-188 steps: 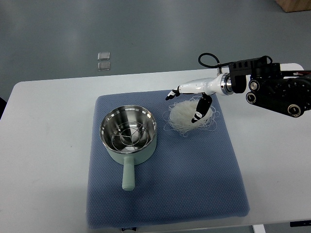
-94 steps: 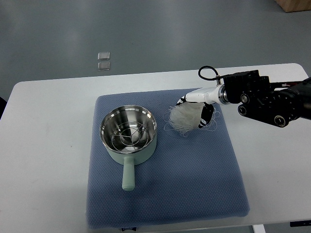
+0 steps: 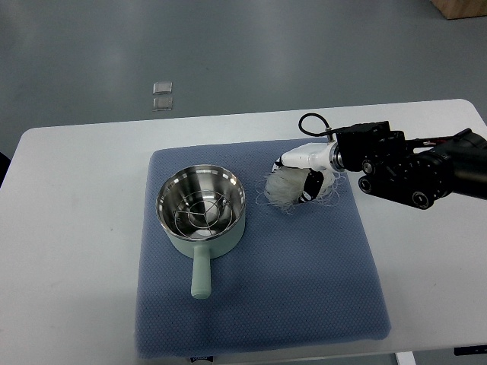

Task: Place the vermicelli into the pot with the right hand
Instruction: 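Close the right hand fingers around the white vermicelli bundle, then lift the vermicelli with the right hand and carry it over the steel pot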

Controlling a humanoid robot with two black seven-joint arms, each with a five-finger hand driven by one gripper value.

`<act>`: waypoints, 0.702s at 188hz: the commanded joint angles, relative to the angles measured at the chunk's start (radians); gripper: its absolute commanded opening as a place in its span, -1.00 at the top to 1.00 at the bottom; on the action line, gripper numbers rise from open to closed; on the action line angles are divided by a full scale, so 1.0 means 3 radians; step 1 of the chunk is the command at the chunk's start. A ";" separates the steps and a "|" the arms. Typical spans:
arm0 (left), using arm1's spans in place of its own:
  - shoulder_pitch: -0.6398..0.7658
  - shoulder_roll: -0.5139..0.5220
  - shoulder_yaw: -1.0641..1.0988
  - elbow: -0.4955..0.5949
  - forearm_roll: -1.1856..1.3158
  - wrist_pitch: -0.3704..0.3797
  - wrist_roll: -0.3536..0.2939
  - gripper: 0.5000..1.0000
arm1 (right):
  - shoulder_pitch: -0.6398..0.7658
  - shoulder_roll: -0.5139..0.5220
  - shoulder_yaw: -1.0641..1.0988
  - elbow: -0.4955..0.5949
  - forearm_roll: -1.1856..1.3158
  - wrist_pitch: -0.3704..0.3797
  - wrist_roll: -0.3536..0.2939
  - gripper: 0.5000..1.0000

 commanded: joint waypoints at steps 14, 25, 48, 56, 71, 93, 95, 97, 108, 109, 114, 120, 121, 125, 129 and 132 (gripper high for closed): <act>0.0000 0.0000 0.0000 0.0000 0.0000 0.0001 0.0000 -1.00 | 0.0036 -0.0046 0.0015 -0.0028 0.0005 -0.0064 -0.0039 1.00; 0.0000 0.0000 0.0005 0.0000 0.0000 0.0001 0.0000 -1.00 | 0.0046 -0.0082 0.0046 -0.0023 0.0010 -0.0089 -0.0029 1.00; 0.0000 0.0000 0.0005 0.0000 0.0000 0.0001 0.0000 -1.00 | 0.0189 -0.0179 0.0076 -0.0003 0.0061 -0.0171 -0.0008 1.00; 0.0000 0.0000 0.0005 0.0000 0.0000 0.0001 0.0000 -1.00 | 0.0241 -0.0220 0.0117 0.0018 0.0066 -0.0197 -0.0003 1.00; -0.0005 0.0000 0.0005 0.0000 0.0000 0.0001 0.0000 -1.00 | 0.0328 -0.0317 0.0230 0.0135 0.0077 -0.0212 0.0002 1.00; 0.0000 0.0000 0.0000 0.0000 0.0000 0.0001 0.0000 -1.00 | 0.0588 -0.0429 0.0424 0.0396 0.0143 -0.0197 0.0002 1.00; 0.0000 0.0000 0.0005 0.0000 0.0000 0.0001 0.0000 -1.00 | 0.0614 -0.0434 0.0429 0.0416 0.0148 -0.0192 0.0002 1.00; 0.0000 0.0000 0.0005 0.0000 0.0000 0.0001 0.0000 -1.00 | 0.0639 -0.0440 0.0434 0.0442 0.0158 -0.0192 0.0002 1.00; 0.0000 0.0000 0.0005 0.0000 0.0000 0.0001 0.0000 -1.00 | 0.0793 -0.0455 0.0450 0.0549 0.0209 -0.0192 0.0012 1.00; 0.0000 0.0000 0.0005 0.0000 0.0000 0.0001 0.0000 -1.00 | 0.0793 -0.0455 0.0450 0.0549 0.0210 -0.0192 0.0012 1.00; 0.0000 0.0000 0.0000 0.0000 0.0000 0.0001 0.0000 -1.00 | 0.0844 -0.0455 0.0450 0.0590 0.0230 -0.0192 0.0022 1.00; 0.0000 0.0000 0.0005 0.0000 0.0000 0.0001 0.0000 -1.00 | 0.0916 -0.0455 0.0450 0.0652 0.0261 -0.0192 0.0048 1.00; 0.0000 0.0000 0.0000 0.0000 0.0000 0.0001 0.0000 -1.00 | 0.0931 -0.0455 0.0450 0.0672 0.0266 -0.0192 0.0058 1.00; 0.0000 0.0000 0.0000 0.0000 0.0000 0.0001 0.0000 -1.00 | 0.0972 -0.0455 0.0450 0.0713 0.0281 -0.0192 0.0073 1.00; 0.0000 0.0000 0.0005 0.0000 0.0000 0.0001 0.0000 -1.00 | 0.1002 -0.0450 0.0450 0.0749 0.0291 -0.0192 0.0084 1.00; -0.0005 0.0000 0.0005 0.0000 0.0000 0.0001 0.0000 -1.00 | 0.1018 -0.0450 0.0450 0.0764 0.0302 -0.0192 0.0094 1.00</act>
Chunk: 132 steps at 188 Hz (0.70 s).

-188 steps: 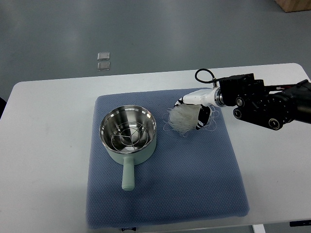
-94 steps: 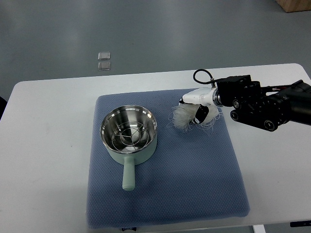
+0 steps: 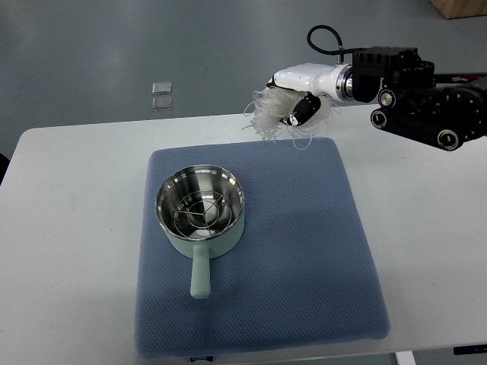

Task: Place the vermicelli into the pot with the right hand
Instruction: 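Lift the vermicelli with the right hand and carry it over the steel pot, then lower the vermicelli into the steel pot and open the right hand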

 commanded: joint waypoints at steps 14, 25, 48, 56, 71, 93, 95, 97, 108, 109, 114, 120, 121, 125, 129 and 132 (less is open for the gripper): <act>0.0001 0.0000 -0.0004 0.0000 0.0000 0.0000 0.0000 -1.00 | 0.0271 0.0031 0.0010 0.0281 0.0118 -0.0004 0.0081 1.00; 0.0001 0.0000 -0.0004 0.0000 0.0000 0.0000 0.0000 -1.00 | 0.0312 0.0057 0.0010 0.0368 0.0148 -0.0014 0.0107 1.00; 0.0001 0.0000 0.0001 -0.0005 0.0000 0.0000 0.0000 -1.00 | 0.0337 0.0184 0.0118 0.0500 0.0164 -0.0029 0.0178 1.00; 0.0001 0.0000 0.0001 -0.0005 0.0000 0.0000 0.0000 -1.00 | 0.0332 0.0230 0.0169 0.0526 0.0164 -0.0024 0.0219 1.00; 0.0001 0.0000 -0.0004 0.0000 0.0000 0.0000 0.0000 -1.00 | 0.0296 0.0292 0.0179 0.0582 0.0164 -0.0019 0.0265 1.00; 0.0001 0.0000 -0.0004 0.0000 0.0000 0.0000 0.0000 -1.00 | 0.0179 0.0450 0.0174 0.0618 0.0158 -0.0014 0.0352 1.00; 0.0001 0.0000 -0.0004 0.0000 0.0000 0.0000 0.0000 -1.00 | 0.0164 0.0465 0.0174 0.0618 0.0153 -0.0009 0.0357 1.00; 0.0001 0.0000 -0.0004 0.0000 0.0000 0.0000 0.0000 -1.00 | 0.0163 0.0466 0.0174 0.0618 0.0153 -0.0009 0.0357 1.00; 0.0001 0.0000 -0.0004 -0.0005 0.0000 0.0000 0.0000 -1.00 | 0.0051 0.0557 0.0164 0.0618 0.0138 -0.0004 0.0373 1.00; 0.0001 0.0000 -0.0004 -0.0005 0.0000 0.0000 0.0000 -1.00 | 0.0051 0.0558 0.0164 0.0618 0.0138 -0.0004 0.0373 1.00; 0.0001 0.0000 -0.0004 0.0000 0.0000 0.0000 0.0000 -1.00 | 0.0000 0.0604 0.0154 0.0618 0.0118 0.0002 0.0373 1.00; 0.0001 0.0000 -0.0004 0.0000 0.0000 0.0000 0.0000 -1.00 | -0.0056 0.0639 0.0149 0.0618 0.0102 0.0007 0.0373 1.00; 0.0001 0.0000 -0.0004 0.0000 0.0000 0.0000 0.0000 -1.00 | -0.0056 0.0639 0.0148 0.0618 0.0102 0.0007 0.0373 1.00; 0.0001 0.0000 -0.0004 0.0000 0.0000 0.0000 0.0000 -1.00 | -0.0097 0.0660 0.0143 0.0618 0.0097 0.0007 0.0373 1.00; 0.0001 0.0000 -0.0004 0.0000 0.0000 0.0000 0.0000 -1.00 | -0.0138 0.0675 0.0138 0.0618 0.0092 0.0007 0.0373 1.00; 0.0001 0.0000 -0.0004 0.0000 0.0000 0.0000 0.0000 -1.00 | -0.0159 0.0685 0.0133 0.0613 0.0087 0.0007 0.0373 1.00</act>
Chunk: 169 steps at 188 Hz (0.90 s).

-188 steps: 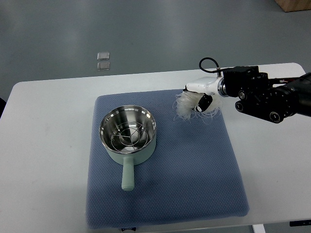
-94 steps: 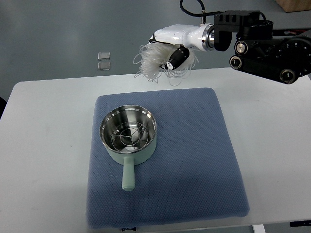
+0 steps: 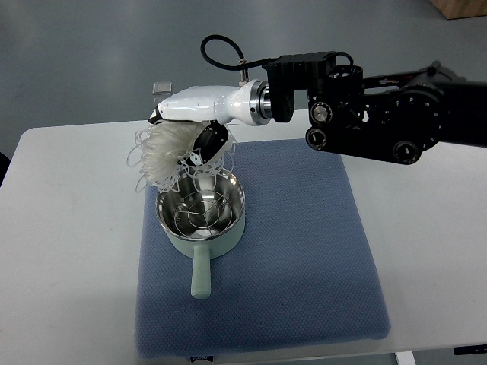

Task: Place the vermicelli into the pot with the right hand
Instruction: 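Lower the vermicelli into the steel pot and open the right hand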

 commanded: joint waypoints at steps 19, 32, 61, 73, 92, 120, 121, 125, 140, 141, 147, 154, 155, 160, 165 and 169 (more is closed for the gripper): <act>0.0000 0.0000 -0.0001 -0.0005 0.0000 0.0000 0.0000 -1.00 | -0.0320 0.0177 -0.0093 -0.0056 -0.0145 0.0006 0.0005 1.00; 0.0000 0.0000 -0.0001 0.0000 0.0000 0.0000 0.0000 -1.00 | -0.0376 0.0182 -0.0103 -0.0112 -0.0191 0.0001 0.0005 1.00; 0.0000 0.0000 -0.0001 0.0000 0.0000 0.0000 0.0000 -1.00 | -0.0448 0.0182 -0.0109 -0.0235 -0.0237 -0.0030 0.0000 1.00; 0.0000 0.0000 -0.0001 0.0000 0.0000 0.0000 0.0000 -1.00 | -0.0479 0.0177 -0.0103 -0.0317 -0.0278 -0.0035 0.0000 1.00; 0.0000 0.0000 -0.0001 0.0000 0.0000 0.0000 0.0000 -1.00 | -0.0489 0.0156 -0.0103 -0.0337 -0.0313 -0.0081 0.0000 1.00; 0.0000 0.0000 -0.0001 0.0000 0.0000 0.0000 0.0000 -1.00 | -0.0540 0.0151 -0.0098 -0.0337 -0.0313 -0.0249 0.0000 -0.63; 0.0000 0.0000 -0.0001 0.0000 0.0000 0.0000 0.0000 -1.00 | -0.0540 0.0151 -0.0098 -0.0337 -0.0313 -0.0249 0.0000 -0.63; 0.0000 0.0000 -0.0001 0.0000 0.0000 0.0000 0.0000 -1.00 | -0.0550 0.0151 -0.0098 -0.0337 -0.0313 -0.0260 0.0000 -0.65; 0.0000 0.0000 -0.0001 0.0000 0.0000 0.0000 0.0000 -1.00 | -0.0556 0.0146 -0.0098 -0.0332 -0.0308 -0.0265 0.0000 -0.66; 0.0000 0.0000 -0.0001 0.0000 0.0000 0.0000 0.0000 -1.00 | -0.0556 0.0146 -0.0098 -0.0332 -0.0308 -0.0265 0.0000 -0.67; 0.0000 0.0000 -0.0001 0.0000 0.0000 0.0000 0.0000 -1.00 | -0.0556 0.0141 -0.0098 -0.0332 -0.0303 -0.0265 0.0000 -0.67; 0.0000 0.0000 -0.0001 0.0000 0.0000 0.0000 0.0000 -1.00 | -0.0556 0.0136 -0.0088 -0.0332 -0.0303 -0.0270 0.0000 -0.68; 0.0000 0.0000 -0.0001 0.0000 0.0000 0.0000 0.0000 -1.00 | -0.0556 0.0131 -0.0088 -0.0332 -0.0303 -0.0265 0.0000 -0.67; 0.0000 0.0000 -0.0001 0.0000 0.0000 0.0000 0.0000 -1.00 | -0.0550 0.0125 -0.0078 -0.0332 -0.0303 -0.0265 0.0000 -0.68; 0.0000 0.0000 -0.0001 0.0000 0.0000 0.0000 0.0000 -1.00 | -0.0550 0.0120 -0.0073 -0.0332 -0.0303 -0.0270 0.0000 -0.68; 0.0000 0.0000 -0.0001 0.0000 0.0000 0.0000 0.0000 -1.00 | -0.0545 0.0120 -0.0068 -0.0332 -0.0298 -0.0270 0.0000 -0.68</act>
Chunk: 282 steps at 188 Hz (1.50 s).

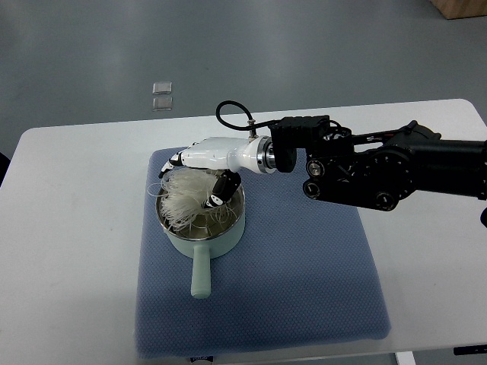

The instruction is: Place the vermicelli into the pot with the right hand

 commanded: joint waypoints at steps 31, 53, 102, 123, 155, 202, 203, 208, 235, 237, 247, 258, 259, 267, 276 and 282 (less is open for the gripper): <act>0.0000 0.0000 0.0000 0.0000 0.0000 0.0001 0.0000 -1.00 | 0.0039 -0.0088 0.0042 0.0002 0.0048 -0.0010 0.0005 -0.68; 0.0000 0.0000 0.0000 -0.0005 0.0000 0.0001 0.0000 -1.00 | 0.0034 -0.0190 0.0273 -0.0004 0.0069 -0.0016 -0.0005 -0.67; 0.0000 0.0000 0.0000 -0.0005 0.0000 0.0001 0.0000 -1.00 | -0.0130 -0.0589 0.0717 -0.0213 0.1004 -0.0021 -0.0036 -0.67; 0.0000 0.0000 0.0000 -0.0005 0.0000 0.0001 0.0000 -1.00 | -0.0472 -0.0691 0.1034 -0.0448 0.1607 -0.0077 -0.0036 -0.67; 0.0000 0.0000 0.0000 -0.0005 0.0000 0.0001 0.0000 -1.00 | -0.1045 -0.0650 0.1602 -0.0817 0.2078 -0.0246 -0.0041 -0.67; 0.0000 0.0000 0.0000 -0.0005 0.0000 0.0001 0.0000 -1.00 | -0.1582 -0.0630 0.2262 -0.0883 0.2681 -0.0256 -0.0107 -0.68; 0.0000 0.0000 0.0000 -0.0005 0.0000 0.0001 0.0000 -1.00 | -0.1592 -0.0630 0.2277 -0.0883 0.2712 -0.0256 -0.0107 -0.68; 0.0000 0.0000 0.0000 -0.0005 0.0000 0.0001 0.0000 -1.00 | -0.1618 -0.0630 0.2313 -0.0883 0.2784 -0.0256 -0.0107 -0.68; 0.0000 0.0000 0.0000 -0.0005 0.0000 0.0001 0.0000 -1.00 | -0.1735 -0.0619 0.2451 -0.0883 0.3218 -0.0297 -0.0102 -0.68; 0.0000 0.0000 0.0005 -0.0005 0.0000 0.0001 0.0000 -1.00 | -0.1740 -0.0614 0.2456 -0.0883 0.3244 -0.0302 -0.0102 -0.68; 0.0000 0.0000 0.0000 -0.0005 0.0000 0.0001 0.0000 -1.00 | -0.1761 -0.0589 0.2466 -0.0883 0.3372 -0.0343 -0.0102 -0.68; 0.0000 0.0000 0.0000 -0.0005 0.0000 0.0001 0.0000 -1.00 | -0.1771 -0.0563 0.2476 -0.0883 0.3479 -0.0399 -0.0097 -0.68; 0.0000 0.0000 0.0000 -0.0005 0.0000 0.0001 0.0000 -1.00 | -0.1771 -0.0563 0.2476 -0.0883 0.3479 -0.0399 -0.0097 -0.68; 0.0000 0.0000 0.0000 -0.0005 0.0000 0.0001 0.0000 -1.00 | -0.1776 -0.0553 0.2497 -0.0883 0.3556 -0.0445 -0.0087 -0.68; 0.0000 0.0000 0.0000 -0.0005 0.0000 0.0001 0.0000 -1.00 | -0.1786 -0.0548 0.2563 -0.0878 0.3627 -0.0522 -0.0077 -0.68; 0.0000 0.0000 0.0000 -0.0005 0.0000 0.0001 0.0000 -1.00 | -0.1792 -0.0543 0.2614 -0.0878 0.3653 -0.0557 -0.0066 -0.69</act>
